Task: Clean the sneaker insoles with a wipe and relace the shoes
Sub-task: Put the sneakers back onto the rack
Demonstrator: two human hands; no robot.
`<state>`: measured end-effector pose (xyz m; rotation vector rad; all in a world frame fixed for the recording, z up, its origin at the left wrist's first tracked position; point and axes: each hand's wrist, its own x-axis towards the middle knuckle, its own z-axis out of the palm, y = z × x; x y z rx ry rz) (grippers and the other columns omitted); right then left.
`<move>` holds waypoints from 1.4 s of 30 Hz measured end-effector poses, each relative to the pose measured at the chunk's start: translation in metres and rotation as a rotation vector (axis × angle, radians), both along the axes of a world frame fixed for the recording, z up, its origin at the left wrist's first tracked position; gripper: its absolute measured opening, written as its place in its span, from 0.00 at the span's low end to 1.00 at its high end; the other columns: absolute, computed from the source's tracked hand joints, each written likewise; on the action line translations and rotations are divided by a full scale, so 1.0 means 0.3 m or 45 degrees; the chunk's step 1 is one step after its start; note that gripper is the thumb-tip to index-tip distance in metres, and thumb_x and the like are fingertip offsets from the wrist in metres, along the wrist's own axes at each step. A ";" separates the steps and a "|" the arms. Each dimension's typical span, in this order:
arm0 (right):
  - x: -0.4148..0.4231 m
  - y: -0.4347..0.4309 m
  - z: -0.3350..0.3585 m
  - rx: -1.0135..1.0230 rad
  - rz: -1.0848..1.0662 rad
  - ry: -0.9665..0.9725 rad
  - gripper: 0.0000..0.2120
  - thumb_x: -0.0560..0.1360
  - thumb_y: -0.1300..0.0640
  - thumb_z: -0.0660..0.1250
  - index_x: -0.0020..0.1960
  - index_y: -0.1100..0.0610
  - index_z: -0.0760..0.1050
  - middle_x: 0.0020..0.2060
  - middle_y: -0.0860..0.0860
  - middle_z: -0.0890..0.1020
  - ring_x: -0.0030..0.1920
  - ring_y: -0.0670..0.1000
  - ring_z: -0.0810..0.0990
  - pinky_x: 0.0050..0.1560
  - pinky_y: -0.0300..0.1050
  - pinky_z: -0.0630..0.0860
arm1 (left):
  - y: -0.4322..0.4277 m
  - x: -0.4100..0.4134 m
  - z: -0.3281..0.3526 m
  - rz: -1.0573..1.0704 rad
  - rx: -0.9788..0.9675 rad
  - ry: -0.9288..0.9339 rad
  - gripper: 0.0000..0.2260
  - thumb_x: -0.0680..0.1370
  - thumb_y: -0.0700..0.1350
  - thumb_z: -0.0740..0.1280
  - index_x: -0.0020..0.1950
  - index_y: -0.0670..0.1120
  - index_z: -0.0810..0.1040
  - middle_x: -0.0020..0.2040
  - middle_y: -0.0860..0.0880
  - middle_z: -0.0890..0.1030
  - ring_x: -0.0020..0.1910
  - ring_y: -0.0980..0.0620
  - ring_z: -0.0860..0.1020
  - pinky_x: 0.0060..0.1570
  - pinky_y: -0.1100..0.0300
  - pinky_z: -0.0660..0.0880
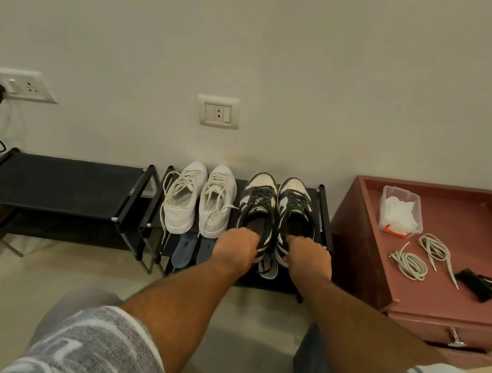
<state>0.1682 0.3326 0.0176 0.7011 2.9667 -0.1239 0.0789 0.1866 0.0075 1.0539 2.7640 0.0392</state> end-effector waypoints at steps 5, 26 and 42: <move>-0.079 0.029 -0.061 -0.011 -0.042 0.035 0.09 0.80 0.60 0.68 0.58 0.51 0.78 0.50 0.52 0.84 0.49 0.57 0.85 0.46 0.55 0.83 | 0.058 -0.073 -0.054 0.014 -0.036 0.014 0.05 0.83 0.41 0.68 0.57 0.46 0.82 0.54 0.43 0.84 0.53 0.39 0.84 0.48 0.48 0.80; -0.180 0.087 -0.092 -0.048 -0.036 0.098 0.17 0.79 0.62 0.68 0.64 0.49 0.75 0.53 0.50 0.79 0.51 0.57 0.84 0.48 0.52 0.75 | 0.142 -0.210 -0.073 0.057 -0.076 -0.046 0.07 0.83 0.43 0.68 0.59 0.46 0.83 0.54 0.43 0.85 0.54 0.40 0.84 0.49 0.49 0.79; -0.205 0.088 -0.112 -0.051 -0.074 0.111 0.15 0.79 0.62 0.67 0.63 0.49 0.76 0.53 0.50 0.80 0.51 0.56 0.84 0.54 0.54 0.77 | 0.162 -0.218 -0.073 0.074 -0.066 -0.052 0.06 0.84 0.46 0.69 0.59 0.47 0.82 0.53 0.44 0.85 0.53 0.42 0.84 0.46 0.50 0.77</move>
